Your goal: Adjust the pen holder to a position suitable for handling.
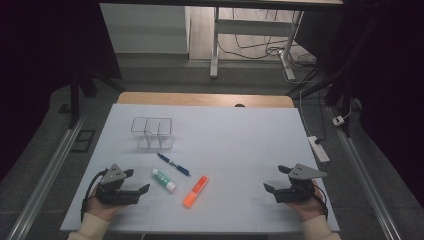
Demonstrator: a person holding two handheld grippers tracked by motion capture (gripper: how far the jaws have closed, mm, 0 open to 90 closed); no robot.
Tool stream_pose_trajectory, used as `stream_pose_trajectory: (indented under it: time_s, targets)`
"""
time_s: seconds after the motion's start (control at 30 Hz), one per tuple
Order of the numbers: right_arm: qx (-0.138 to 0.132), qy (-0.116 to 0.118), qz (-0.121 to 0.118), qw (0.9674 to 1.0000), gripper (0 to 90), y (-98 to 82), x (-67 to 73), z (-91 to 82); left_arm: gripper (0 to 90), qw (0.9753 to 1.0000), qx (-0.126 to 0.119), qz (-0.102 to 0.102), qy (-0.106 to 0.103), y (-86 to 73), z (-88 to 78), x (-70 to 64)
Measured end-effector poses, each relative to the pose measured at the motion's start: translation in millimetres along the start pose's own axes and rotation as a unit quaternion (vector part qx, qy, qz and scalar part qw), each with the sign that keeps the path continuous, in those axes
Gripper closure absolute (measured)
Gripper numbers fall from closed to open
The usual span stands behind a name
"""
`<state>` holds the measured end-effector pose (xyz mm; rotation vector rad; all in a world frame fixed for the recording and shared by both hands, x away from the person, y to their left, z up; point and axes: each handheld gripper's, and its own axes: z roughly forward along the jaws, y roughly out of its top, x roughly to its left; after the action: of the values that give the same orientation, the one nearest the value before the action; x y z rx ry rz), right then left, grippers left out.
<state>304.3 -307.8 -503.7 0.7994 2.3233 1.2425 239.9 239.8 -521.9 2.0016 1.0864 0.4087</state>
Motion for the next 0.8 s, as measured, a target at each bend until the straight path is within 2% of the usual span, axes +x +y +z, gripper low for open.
stream_pose_trajectory:
  time_s: [0.17,0.8]
  targets:
    - [0.007,0.002,-0.002,1.0,13.6,0.0,0.0,2.1,17.2,1.0,-0.002,-0.001,-0.001,-0.5,-1.2,0.0]
    - [0.006,0.0,-0.001,1.0,15.3,1.4,0.7,3.1,18.1,0.9999,-0.01,-0.008,0.001,3.9,-2.8,2.6]
